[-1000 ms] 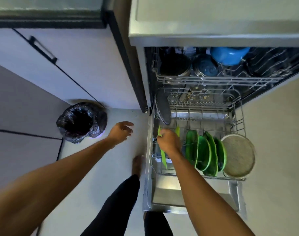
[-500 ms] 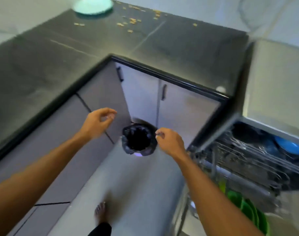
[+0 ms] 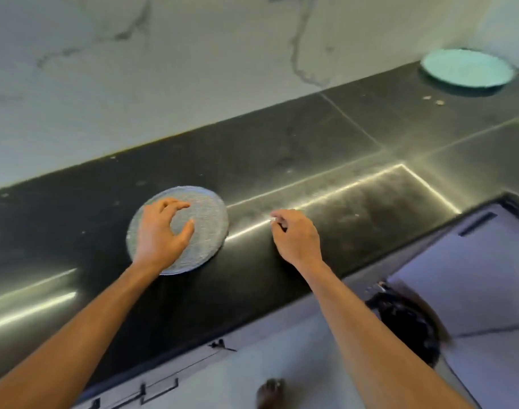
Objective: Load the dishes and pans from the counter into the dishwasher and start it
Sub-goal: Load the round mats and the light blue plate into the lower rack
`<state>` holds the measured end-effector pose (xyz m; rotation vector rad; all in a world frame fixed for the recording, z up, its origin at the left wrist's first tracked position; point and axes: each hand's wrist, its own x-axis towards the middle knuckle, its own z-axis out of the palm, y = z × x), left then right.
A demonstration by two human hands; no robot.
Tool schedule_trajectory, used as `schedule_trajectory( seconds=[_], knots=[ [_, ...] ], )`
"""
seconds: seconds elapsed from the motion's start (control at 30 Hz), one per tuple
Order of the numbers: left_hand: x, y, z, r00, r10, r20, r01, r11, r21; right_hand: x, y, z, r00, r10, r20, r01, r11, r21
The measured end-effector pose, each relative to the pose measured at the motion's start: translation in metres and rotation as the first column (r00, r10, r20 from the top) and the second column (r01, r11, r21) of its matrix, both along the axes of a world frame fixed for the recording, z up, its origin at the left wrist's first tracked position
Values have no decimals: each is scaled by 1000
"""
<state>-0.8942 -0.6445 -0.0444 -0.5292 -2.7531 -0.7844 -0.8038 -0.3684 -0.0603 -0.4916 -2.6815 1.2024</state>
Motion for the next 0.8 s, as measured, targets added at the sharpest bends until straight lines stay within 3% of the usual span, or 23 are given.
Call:
schedule_trajectory(
  seconds=[0.1, 0.23, 0.37, 0.57, 0.7, 0.8],
  knots=[
    [-6, -41, -9, 986, 168, 3, -168, 985, -31, -40, -45, -5, 997, 61, 45, -65, 994, 88],
    [-5, -71, -30, 904, 375, 207, -366, 927, -82, -78, -88, -11, 998, -6, 58, -1, 993, 119],
    [-9, -69, -37, 900, 390, 193, -359, 916, -176, -100, -109, -15, 990, -132, 55, 126, 986, 107],
    [-12, -62, -37, 901, 402, 164, -373, 910, -182, -101, -107, -11, 975, -209, 80, 205, 977, 52],
    [-12, -61, -34, 906, 389, 168, -362, 916, -170, -101, -101, -3, 970, -211, 118, 217, 975, -42],
    [-13, -59, -31, 906, 372, 205, -352, 927, -125, -102, -89, 10, 970, -151, 190, 204, 932, -300]
  ],
)
